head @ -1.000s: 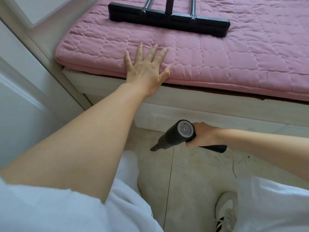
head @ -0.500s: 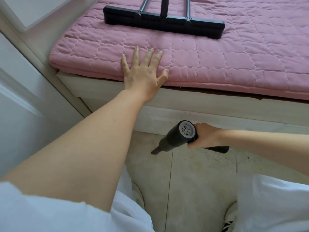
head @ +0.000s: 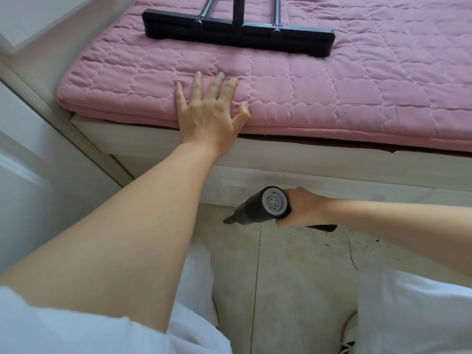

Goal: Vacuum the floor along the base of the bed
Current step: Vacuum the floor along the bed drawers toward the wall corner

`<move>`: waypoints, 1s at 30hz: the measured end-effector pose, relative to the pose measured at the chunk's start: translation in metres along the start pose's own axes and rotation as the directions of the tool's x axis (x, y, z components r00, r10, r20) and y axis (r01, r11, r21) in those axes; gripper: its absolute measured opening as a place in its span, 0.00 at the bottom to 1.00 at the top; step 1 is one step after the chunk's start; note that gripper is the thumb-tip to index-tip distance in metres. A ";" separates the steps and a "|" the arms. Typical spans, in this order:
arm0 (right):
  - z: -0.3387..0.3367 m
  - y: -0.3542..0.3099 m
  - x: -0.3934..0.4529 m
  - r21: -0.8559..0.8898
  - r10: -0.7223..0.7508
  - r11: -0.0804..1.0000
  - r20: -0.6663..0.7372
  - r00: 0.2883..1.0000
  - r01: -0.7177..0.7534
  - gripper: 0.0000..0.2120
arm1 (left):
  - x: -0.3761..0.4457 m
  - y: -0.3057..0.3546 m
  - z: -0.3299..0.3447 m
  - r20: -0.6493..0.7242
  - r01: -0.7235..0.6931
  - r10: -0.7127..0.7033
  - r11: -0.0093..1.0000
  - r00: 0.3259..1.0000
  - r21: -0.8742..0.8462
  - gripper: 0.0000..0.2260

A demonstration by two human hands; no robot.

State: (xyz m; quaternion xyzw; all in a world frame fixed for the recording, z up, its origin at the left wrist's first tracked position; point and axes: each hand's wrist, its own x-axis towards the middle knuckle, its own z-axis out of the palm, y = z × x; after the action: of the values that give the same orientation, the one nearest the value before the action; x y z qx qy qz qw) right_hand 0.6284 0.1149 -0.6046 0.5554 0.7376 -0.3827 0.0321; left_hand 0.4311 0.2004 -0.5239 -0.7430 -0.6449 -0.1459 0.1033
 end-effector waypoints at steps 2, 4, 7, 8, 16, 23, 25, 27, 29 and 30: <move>0.000 0.000 -0.002 -0.001 -0.008 1.000 0.019 1.000 0.008 0.18 | -0.001 0.000 0.000 0.005 -0.004 0.004 1.000 1.000 0.012 0.33; 0.000 0.000 -0.003 0.007 -0.006 1.000 0.024 1.000 0.006 0.18 | -0.001 0.000 0.001 0.004 -0.005 0.005 1.000 1.000 0.015 0.33; -0.001 0.001 -0.003 0.013 0.002 1.000 0.006 1.000 -0.002 0.16 | -0.001 -0.001 0.000 0.014 -0.015 0.015 1.000 1.000 0.009 0.34; -0.001 0.001 -0.003 0.008 0.005 1.000 -0.001 1.000 -0.005 0.16 | -0.001 -0.001 0.000 0.016 -0.019 0.019 1.000 1.000 0.007 0.34; -0.002 0.012 -0.007 0.006 0.005 1.000 -0.029 1.000 -0.005 0.20 | -0.003 0.001 -0.001 0.048 -0.039 0.037 0.999 0.998 0.036 0.35; -0.002 0.019 -0.010 0.001 0.005 1.000 -0.054 0.999 -0.005 0.25 | -0.013 0.000 -0.008 0.095 -0.125 0.119 0.991 0.988 0.055 0.36; 0.001 0.021 -0.009 0.015 0.006 1.000 -0.049 0.999 -0.005 0.28 | -0.019 -0.001 -0.011 0.118 -0.183 0.175 0.982 0.977 0.056 0.35; 0.003 0.020 -0.008 0.017 0.000 1.000 -0.050 0.999 0.001 0.30 | -0.021 -0.005 -0.015 0.143 -0.222 0.213 0.974 0.967 0.047 0.34; 0.006 0.020 -0.007 0.022 -0.007 1.000 -0.056 0.998 0.009 0.30 | -0.019 -0.008 -0.016 0.151 -0.236 0.229 0.971 0.962 0.035 0.33; 0.007 0.019 -0.006 0.023 -0.008 1.000 -0.059 0.998 0.010 0.30 | -0.018 -0.009 -0.015 0.151 -0.240 0.232 0.970 0.961 0.035 0.32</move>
State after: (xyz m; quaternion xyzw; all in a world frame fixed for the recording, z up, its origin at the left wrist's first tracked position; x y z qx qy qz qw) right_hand 0.6438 0.1078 -0.6170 0.5634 0.7362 -0.3750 0.0024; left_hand 0.4183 0.1800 -0.5161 -0.8204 -0.5611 -0.0607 0.0919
